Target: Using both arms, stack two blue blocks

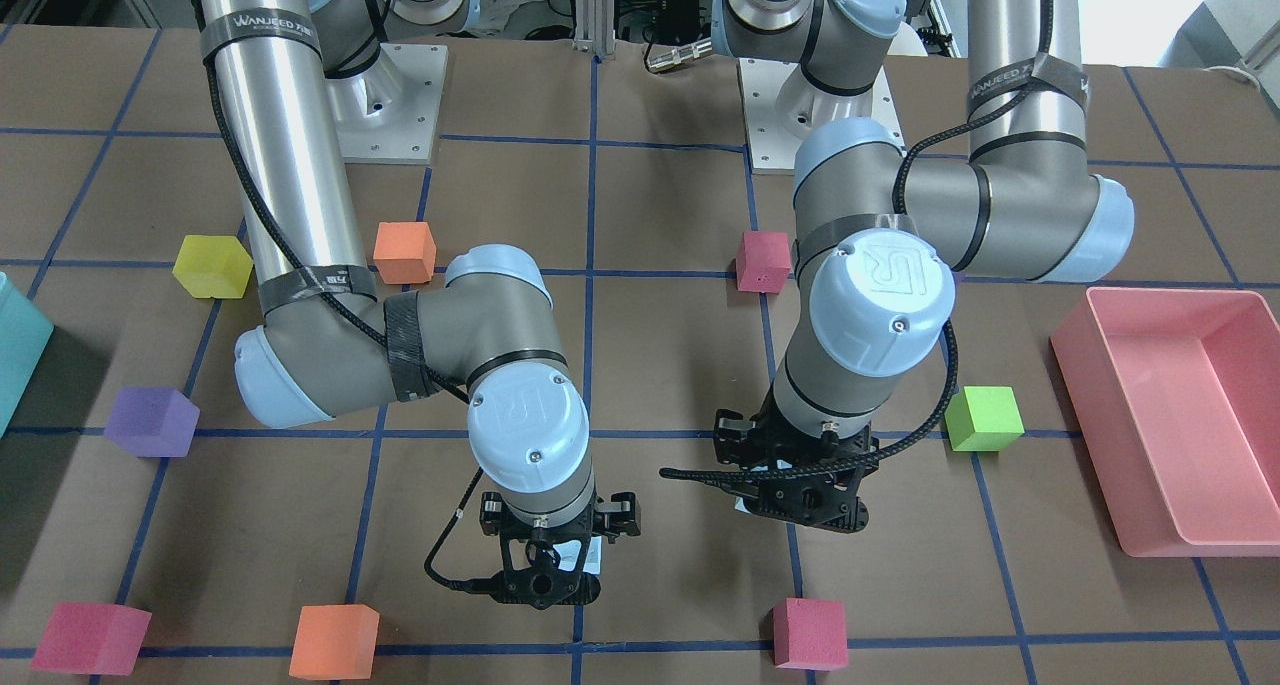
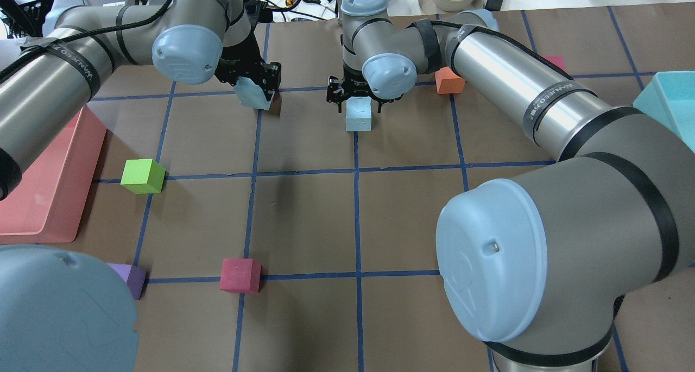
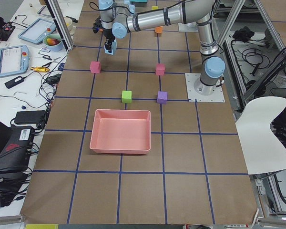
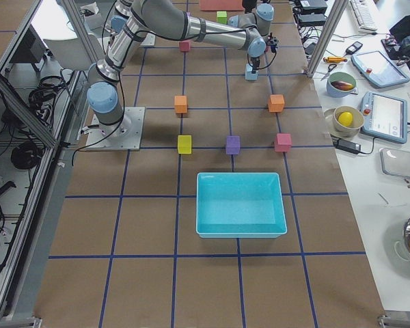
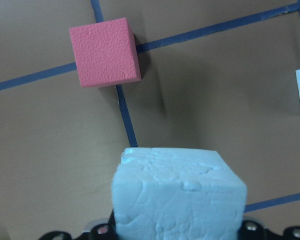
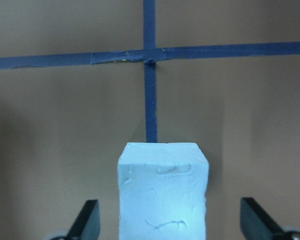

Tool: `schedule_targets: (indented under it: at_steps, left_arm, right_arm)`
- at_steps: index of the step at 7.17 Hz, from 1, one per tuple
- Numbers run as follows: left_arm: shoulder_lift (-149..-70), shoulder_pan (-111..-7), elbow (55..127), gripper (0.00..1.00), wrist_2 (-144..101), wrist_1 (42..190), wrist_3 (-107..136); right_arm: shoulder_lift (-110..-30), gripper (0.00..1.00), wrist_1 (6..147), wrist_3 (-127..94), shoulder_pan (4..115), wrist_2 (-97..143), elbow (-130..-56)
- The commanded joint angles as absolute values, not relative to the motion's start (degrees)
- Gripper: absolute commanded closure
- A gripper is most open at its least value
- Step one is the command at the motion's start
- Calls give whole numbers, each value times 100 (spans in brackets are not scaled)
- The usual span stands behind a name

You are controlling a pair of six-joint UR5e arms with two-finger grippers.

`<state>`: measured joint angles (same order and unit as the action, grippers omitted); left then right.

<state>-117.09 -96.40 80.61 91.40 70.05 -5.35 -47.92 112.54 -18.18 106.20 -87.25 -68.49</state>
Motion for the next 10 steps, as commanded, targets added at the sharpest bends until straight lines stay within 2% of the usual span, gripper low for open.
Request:
schedule_targets:
  at_steps: [1,4,7,8,10]
  left_arm:
    - [-11882,-9791,7841,100,9141,7022,-238]
    - [-12075,-9975,7770,100,8949,6970,287]
    - [-12540,-10483,7183,100,8912,6961,1149]
    - [-12751,-10590,6902,100,8755,6961,1221]
    - [-13051,-10818,6645,100,8745,6952,1573]
  right_arm:
    - [-5236,0,10700,-1610,10408,-8815,-6899]
    - [-6394,0,9591,-476,9415,-8815,-7362]
    - [-8141,0,9527,-440,9089,-8850,-9030]
    - [-8591,0,9571,-474,9079,-9059,-9261]
    - [-8762,0,9396,-519,9114,-9773,-9299]
